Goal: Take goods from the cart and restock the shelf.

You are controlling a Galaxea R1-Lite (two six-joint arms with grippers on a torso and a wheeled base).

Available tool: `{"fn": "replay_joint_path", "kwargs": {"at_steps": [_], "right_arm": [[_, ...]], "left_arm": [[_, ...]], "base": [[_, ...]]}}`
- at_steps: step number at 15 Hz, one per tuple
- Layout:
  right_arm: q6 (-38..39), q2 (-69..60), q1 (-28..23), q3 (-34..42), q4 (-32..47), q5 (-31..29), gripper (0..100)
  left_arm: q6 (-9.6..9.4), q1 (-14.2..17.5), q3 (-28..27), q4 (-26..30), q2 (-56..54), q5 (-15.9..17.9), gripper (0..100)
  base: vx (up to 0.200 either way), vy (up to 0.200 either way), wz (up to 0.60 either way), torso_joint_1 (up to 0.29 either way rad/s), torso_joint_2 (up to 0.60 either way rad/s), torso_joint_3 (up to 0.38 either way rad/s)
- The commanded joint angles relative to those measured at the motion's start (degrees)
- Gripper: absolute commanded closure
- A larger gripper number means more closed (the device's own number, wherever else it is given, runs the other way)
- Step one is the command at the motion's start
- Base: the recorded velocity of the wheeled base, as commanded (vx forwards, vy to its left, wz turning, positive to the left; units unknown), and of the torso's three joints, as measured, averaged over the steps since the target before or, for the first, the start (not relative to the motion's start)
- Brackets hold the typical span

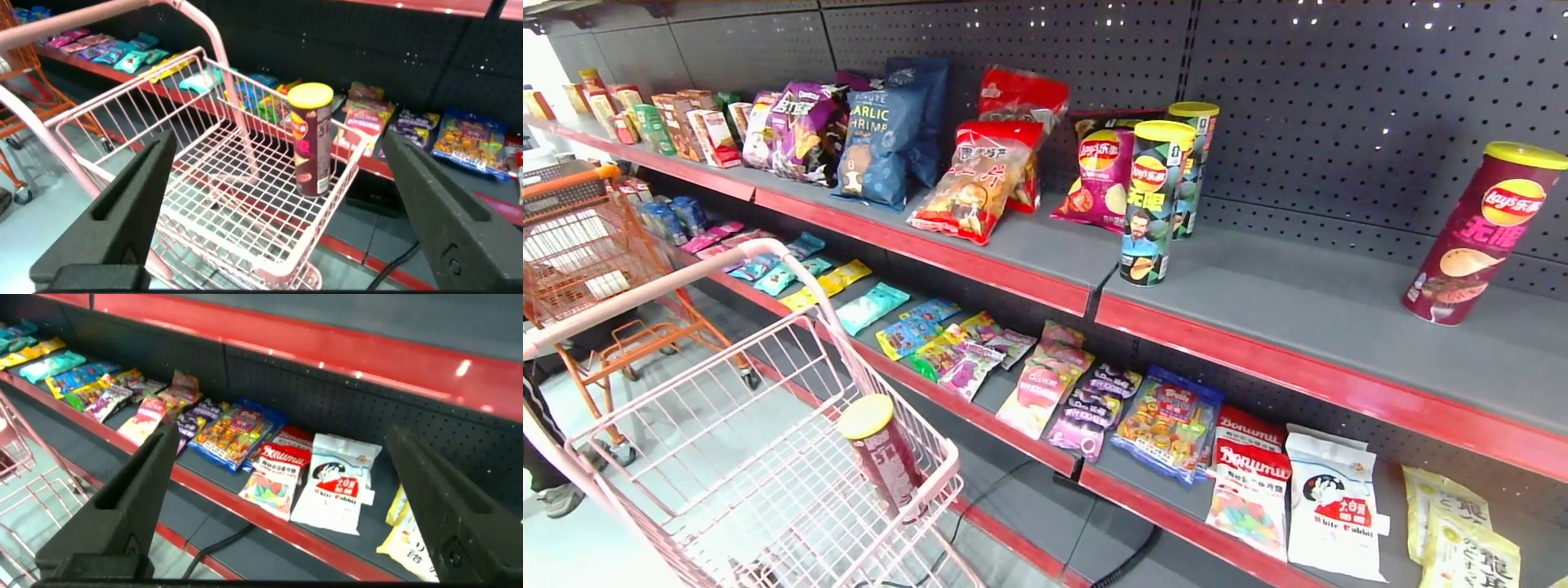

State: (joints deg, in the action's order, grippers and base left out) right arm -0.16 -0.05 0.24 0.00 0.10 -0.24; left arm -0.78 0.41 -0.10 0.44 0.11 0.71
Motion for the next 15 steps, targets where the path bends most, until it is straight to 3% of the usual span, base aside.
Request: {"fn": "replay_joint_path", "kwargs": {"at_steps": [1,7,8,9,10,11,12,15], "right_arm": [[0.0,0.0,0.0,0.0,0.0,0.0,0],[0.0,0.0,0.0,0.0,0.0,0.0,0],[0.0,0.0,0.0,0.0,0.0,0.0,0],[0.0,0.0,0.0,0.0,0.0,0.0,0],[0.0,0.0,0.0,0.0,0.0,0.0,0],[-0.1,0.0,0.0,-0.1,0.0,0.0,0],[0.0,0.0,0.0,0.0,0.0,0.0,0],[0.0,0.0,0.0,0.0,0.0,0.0,0]], "left_arm": [[-0.01,0.0,0.0,0.0,0.0,0.0,0],[-0.71,-0.1,-0.3,-0.4,0.0,0.6,0],[0.96,-0.9,-6.2,-1.8,3.4,1.5,0],[0.96,-0.9,-6.2,-1.8,3.4,1.5,0],[13.88,-1.9,-25.9,-3.3,24.5,-2.0,0],[13.35,-1.3,-30.7,-3.4,31.9,-6.2,0],[12.56,-1.0,-33.5,-5.2,39.1,-7.6,0],[10.71,0.1,-33.7,-13.4,53.8,-7.5,0]], "base": [[0.0,0.0,0.0,-0.173,0.45,0.271],[0.0,0.0,0.0,-0.093,0.25,0.155],[0.0,0.0,0.0,0.0,0.0,0.0],[0.0,0.0,0.0,0.0,0.0,0.0],[0.0,0.0,0.0,0.0,0.0,0.0],[0.0,0.0,0.0,0.0,0.0,0.0],[0.0,0.0,0.0,0.0,0.0,0.0],[0.0,0.0,0.0,0.0,0.0,0.0]]}}
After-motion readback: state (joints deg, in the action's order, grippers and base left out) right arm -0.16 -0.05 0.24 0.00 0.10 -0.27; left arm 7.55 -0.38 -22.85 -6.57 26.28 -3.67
